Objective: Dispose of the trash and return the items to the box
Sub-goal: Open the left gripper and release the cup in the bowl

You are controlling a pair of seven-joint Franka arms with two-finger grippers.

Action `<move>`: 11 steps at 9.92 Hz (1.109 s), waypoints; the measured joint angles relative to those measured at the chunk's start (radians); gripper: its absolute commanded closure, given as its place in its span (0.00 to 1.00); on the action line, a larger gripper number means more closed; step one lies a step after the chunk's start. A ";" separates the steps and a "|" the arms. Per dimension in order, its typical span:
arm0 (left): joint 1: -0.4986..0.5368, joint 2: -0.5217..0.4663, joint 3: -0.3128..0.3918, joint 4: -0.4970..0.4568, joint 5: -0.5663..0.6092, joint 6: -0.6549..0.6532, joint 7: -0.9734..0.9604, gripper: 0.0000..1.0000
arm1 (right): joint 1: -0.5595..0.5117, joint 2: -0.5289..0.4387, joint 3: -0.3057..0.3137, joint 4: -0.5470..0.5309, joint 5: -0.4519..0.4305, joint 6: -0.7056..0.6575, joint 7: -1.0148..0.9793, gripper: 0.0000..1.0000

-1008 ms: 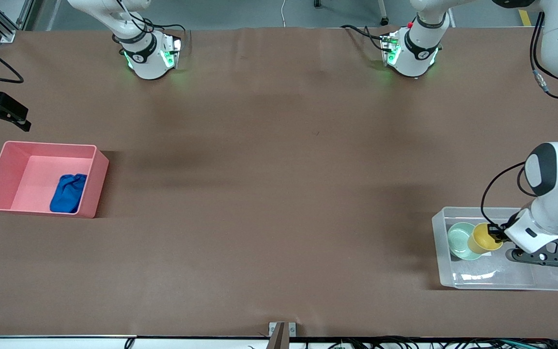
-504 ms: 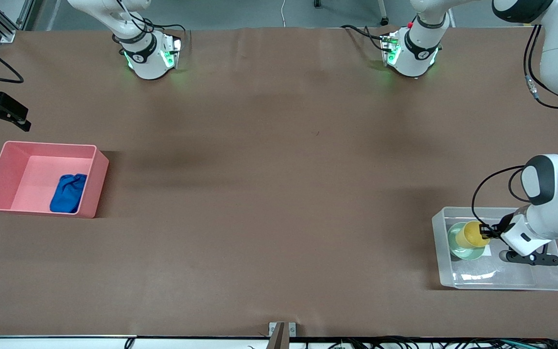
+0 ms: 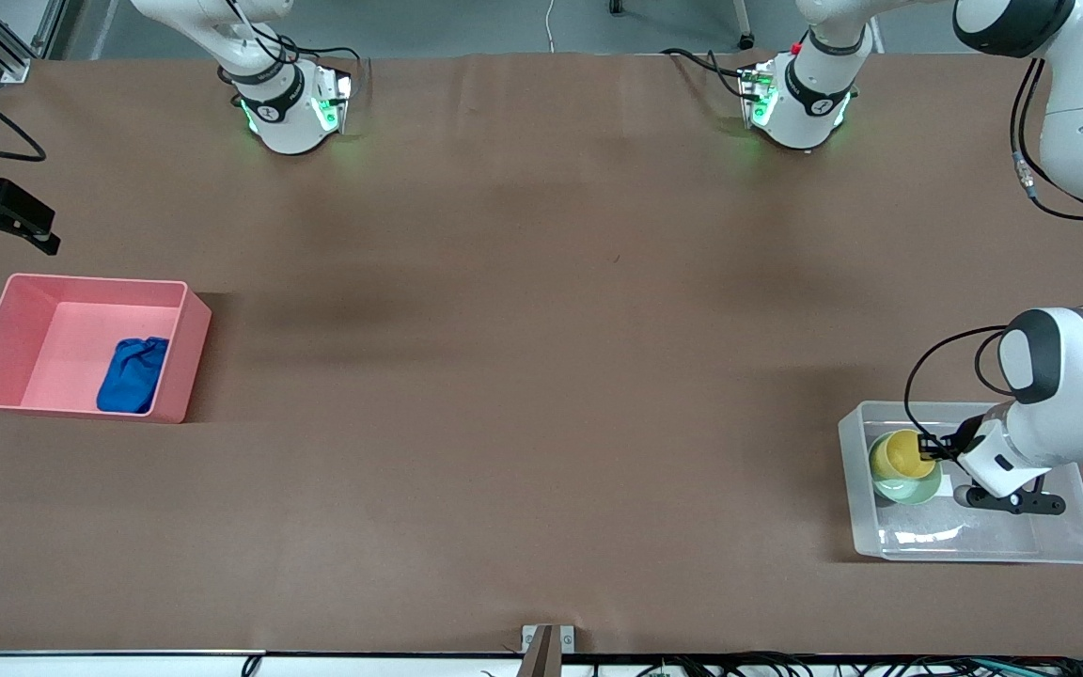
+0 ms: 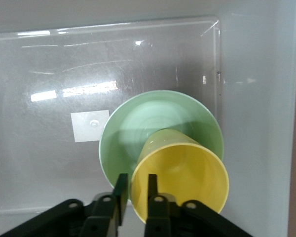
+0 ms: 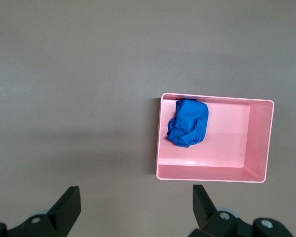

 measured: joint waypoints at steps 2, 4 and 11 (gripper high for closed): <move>-0.002 -0.001 -0.001 0.019 0.000 0.001 -0.001 0.00 | 0.000 0.000 0.000 0.000 0.000 0.000 0.000 0.00; -0.005 -0.033 -0.005 0.052 0.000 0.000 -0.001 0.00 | 0.000 0.000 0.000 0.000 0.000 0.000 0.000 0.00; -0.020 -0.352 -0.106 0.086 -0.015 -0.339 -0.044 0.00 | 0.000 0.000 0.000 0.002 0.000 0.005 0.000 0.00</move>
